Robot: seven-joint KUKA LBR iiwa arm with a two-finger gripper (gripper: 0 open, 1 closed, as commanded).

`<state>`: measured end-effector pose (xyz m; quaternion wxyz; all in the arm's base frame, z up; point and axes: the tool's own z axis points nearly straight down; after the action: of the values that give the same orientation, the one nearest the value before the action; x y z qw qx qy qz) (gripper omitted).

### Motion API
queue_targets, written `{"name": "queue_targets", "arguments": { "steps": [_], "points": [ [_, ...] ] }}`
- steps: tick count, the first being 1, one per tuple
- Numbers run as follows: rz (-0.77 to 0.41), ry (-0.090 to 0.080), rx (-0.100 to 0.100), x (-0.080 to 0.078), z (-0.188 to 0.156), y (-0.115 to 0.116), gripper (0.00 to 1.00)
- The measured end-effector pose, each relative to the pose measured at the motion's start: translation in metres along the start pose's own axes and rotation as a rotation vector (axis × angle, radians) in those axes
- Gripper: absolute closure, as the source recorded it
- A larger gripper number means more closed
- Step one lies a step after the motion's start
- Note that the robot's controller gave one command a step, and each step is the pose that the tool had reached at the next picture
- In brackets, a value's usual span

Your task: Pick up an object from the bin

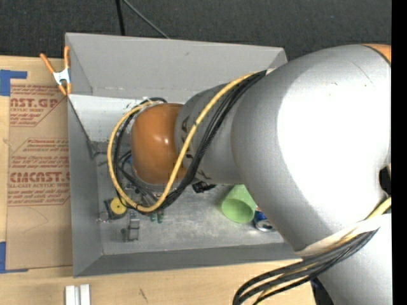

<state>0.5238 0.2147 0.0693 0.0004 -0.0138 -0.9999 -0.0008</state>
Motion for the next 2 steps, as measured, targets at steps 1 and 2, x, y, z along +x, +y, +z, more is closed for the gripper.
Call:
{"name": "queue_targets", "arguments": {
  "steps": [1, 2],
  "points": [
    [0.001, -0.001, 0.000, 0.000, 0.000, 0.000, 1.00],
    [0.039, -0.010, -0.004, -0.016, -0.145, 0.019, 1.00]
  ]
}}
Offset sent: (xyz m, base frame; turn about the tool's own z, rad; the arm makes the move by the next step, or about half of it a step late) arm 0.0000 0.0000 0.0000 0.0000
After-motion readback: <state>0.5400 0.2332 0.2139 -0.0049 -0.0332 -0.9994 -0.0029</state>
